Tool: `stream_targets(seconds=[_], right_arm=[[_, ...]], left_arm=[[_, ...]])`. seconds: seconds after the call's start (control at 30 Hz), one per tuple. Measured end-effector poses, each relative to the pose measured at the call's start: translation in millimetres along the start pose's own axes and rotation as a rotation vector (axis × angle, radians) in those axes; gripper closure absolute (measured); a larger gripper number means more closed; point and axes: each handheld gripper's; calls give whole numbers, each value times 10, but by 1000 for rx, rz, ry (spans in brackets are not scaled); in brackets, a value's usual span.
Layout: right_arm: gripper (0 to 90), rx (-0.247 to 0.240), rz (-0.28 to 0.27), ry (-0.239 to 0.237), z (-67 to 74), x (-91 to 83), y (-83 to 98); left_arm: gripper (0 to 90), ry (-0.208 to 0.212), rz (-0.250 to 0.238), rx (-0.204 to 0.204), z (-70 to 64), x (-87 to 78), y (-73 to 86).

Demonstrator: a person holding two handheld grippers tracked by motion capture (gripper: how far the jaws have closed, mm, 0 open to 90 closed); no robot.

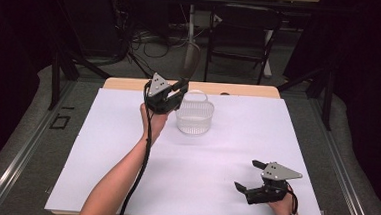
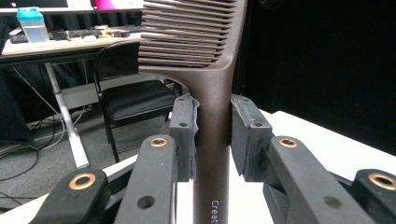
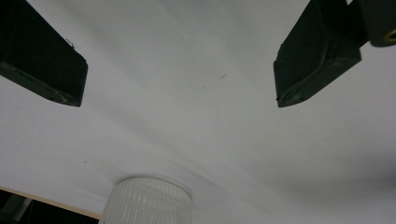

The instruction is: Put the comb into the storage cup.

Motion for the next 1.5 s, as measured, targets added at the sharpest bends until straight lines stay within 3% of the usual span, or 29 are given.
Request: stream_targets(seconds=[1.17,1.5], right_arm=[[27,-4,-5,-4,5,-15,-3],[27,-2,-4,-3,1,-15,2]], left_arm=[[720,9,-57,-46,1,149,41],[720,7,-65,-81,33,198,104]])
Point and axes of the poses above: each handheld gripper's, and its own axes: x roughly forward along the jaws, y roughly out of its underside, z roughly to its left, and after that the axes turned 3 degrees about x, right-handed
